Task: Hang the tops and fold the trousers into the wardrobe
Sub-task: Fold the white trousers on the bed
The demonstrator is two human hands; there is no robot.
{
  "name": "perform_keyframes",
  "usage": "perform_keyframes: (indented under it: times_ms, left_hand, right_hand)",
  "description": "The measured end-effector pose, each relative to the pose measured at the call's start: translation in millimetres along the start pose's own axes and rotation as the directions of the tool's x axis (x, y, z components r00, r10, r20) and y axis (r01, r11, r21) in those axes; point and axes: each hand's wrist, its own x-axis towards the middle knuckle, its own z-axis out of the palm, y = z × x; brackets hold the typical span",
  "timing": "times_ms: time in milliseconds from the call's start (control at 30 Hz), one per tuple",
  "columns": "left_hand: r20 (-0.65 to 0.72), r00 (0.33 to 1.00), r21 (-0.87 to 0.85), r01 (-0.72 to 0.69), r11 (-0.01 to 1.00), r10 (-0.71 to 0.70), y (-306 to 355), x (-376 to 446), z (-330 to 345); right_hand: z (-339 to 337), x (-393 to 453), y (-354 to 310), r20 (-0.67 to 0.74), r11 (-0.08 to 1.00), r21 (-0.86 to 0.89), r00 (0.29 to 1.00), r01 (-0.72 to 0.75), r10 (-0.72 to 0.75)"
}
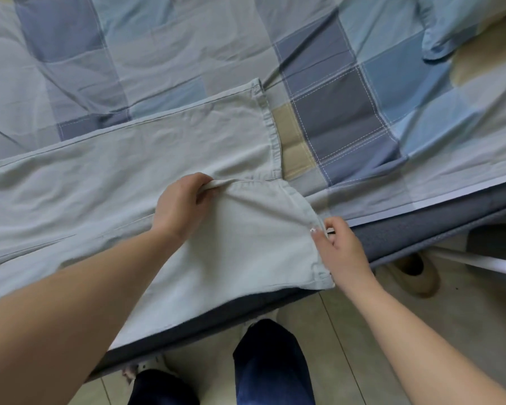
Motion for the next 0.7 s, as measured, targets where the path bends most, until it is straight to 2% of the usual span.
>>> perform_keyframes:
  times_ms: [67,200,367,533,700]
  left_hand:
    - [0.025,1.0,0.031,-0.014,0.999,0.013,3,2,5]
    - [0.166,0.986,0.135,-0.026,0.991,0.003,-2,6,22]
    - [0.078,0.989,-0.051,0.127,0.991,-0.123,-27,-8,25]
    - [0.088,0.957,-0.155,0.288,0.945,-0.277,-76,-57,-1]
    - [0.103,0.866,-0.272,0.498,0.824,-0.489,-131,-140,-42]
  right_hand:
    - [-5,2,3,-0.005,0.997,-0.061,0.999,-0.048,0.048]
    - [-9,13,19,0.079,0.939,-0.305,0.978,-0.16,0.193]
    - [-1,13,23,0.004,0.896,-0.419,0.987,-0.146,0.162]
    - [34,-9,8,0.001,0.925,-0.377,0.999,-0.05,0.054]
    - [101,-47,-49,0.187,0.954,-0.291,0.982,0.074,-0.019]
